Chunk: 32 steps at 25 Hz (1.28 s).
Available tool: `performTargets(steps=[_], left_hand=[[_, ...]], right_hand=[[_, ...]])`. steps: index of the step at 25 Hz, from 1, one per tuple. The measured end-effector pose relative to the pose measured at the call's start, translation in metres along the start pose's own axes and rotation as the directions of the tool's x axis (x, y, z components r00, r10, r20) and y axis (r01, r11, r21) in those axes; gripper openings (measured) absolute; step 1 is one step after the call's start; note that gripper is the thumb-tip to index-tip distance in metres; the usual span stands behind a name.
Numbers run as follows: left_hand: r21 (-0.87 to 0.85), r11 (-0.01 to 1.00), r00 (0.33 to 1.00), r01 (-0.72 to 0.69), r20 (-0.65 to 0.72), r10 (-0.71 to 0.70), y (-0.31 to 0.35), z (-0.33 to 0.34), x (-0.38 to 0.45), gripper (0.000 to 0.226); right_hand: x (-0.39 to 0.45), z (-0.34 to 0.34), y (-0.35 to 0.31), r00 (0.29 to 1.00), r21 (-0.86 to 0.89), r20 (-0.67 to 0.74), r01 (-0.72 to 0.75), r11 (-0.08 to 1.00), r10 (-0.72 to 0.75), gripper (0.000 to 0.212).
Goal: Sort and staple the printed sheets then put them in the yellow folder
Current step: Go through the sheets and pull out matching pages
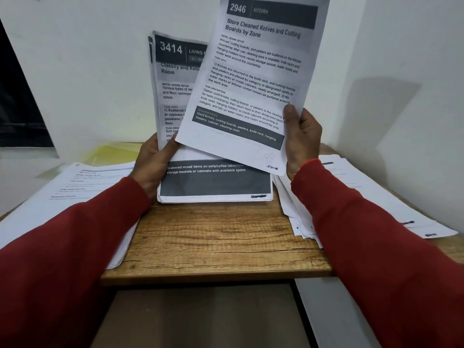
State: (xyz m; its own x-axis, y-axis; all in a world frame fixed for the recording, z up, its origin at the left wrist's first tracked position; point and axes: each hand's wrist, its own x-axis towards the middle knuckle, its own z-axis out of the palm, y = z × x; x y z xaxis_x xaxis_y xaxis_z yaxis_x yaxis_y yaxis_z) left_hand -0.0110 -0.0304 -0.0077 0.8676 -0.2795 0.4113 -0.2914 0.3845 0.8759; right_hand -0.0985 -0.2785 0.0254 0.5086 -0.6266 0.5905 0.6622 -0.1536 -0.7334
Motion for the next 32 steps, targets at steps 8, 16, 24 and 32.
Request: performTargets(steps=[8, 16, 24, 32], left_hand=[[-0.009, 1.0, 1.0, 0.012, 0.009, -0.012, -0.002, 0.0, 0.001, 0.016], [0.033, 0.999, 1.0, 0.02, 0.002, -0.021, -0.003, -0.003, 0.001, 0.02], [0.054, 0.998, 0.998, 0.036, -0.05, -0.033, -0.002, 0.0, 0.0, 0.014], [-0.015, 0.999, 0.999, 0.043, -0.016, -0.044, 0.0, 0.0, 0.0, 0.02]], right_hand=[[0.002, 0.0, 0.0, 0.999, 0.031, -0.052, 0.012, 0.999, -0.01, 0.015], [-0.003, 0.001, 0.004, 0.982, 0.082, 0.147, -0.129, 0.988, 0.116, 0.014], [-0.007, 0.004, 0.006, 0.972, -0.105, 0.101, -0.203, 0.974, 0.213, 0.014], [0.002, -0.005, 0.004, 0.975, -0.036, 0.037, -0.219, 0.975, 0.221, 0.01]])
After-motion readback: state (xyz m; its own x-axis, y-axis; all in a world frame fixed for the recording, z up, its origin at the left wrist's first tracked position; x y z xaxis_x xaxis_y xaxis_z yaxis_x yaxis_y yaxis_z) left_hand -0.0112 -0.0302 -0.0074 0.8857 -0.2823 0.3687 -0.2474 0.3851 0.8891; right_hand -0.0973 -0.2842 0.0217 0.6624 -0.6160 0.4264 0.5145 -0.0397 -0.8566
